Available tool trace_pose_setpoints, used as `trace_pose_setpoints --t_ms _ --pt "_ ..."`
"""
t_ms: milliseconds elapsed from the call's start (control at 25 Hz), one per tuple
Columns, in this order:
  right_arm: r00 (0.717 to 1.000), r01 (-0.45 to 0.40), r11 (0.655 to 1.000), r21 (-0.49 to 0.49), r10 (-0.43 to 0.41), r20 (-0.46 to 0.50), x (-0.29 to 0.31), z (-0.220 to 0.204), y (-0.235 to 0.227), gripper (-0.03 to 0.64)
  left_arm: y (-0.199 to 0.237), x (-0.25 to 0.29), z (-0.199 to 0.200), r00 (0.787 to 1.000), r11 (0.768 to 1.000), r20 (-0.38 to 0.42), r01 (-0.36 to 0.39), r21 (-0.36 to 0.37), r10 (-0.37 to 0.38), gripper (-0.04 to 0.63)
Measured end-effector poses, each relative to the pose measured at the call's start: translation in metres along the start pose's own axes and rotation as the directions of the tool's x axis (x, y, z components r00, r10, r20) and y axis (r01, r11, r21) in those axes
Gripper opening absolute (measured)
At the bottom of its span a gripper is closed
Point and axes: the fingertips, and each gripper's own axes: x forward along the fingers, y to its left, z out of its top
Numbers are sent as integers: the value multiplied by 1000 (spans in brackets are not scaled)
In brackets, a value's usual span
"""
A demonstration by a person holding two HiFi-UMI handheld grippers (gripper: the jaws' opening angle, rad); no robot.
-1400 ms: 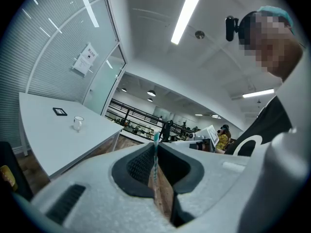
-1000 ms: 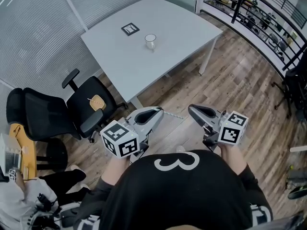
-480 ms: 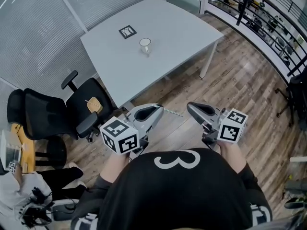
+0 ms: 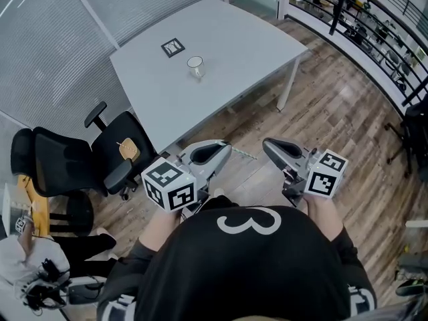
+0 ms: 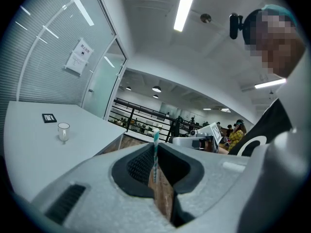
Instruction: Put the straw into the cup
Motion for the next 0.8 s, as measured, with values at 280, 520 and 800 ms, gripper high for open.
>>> trace_pose_setpoints --t_ms 280,520,800 --pt "1000 20 1000 4 -20 9 -1 9 -27 15 18 22 0 1000 1000 -10 6 -16 -6 34" --pt "1000 28 1000 13 -29 8 20 22 -57 15 52 39 13 1000 1000 -9 6 -19 -6 34" --pt "999 34 999 13 -34 -11 59 52 -113 15 114 71 41 1000 999 3 0 -37 0 35"
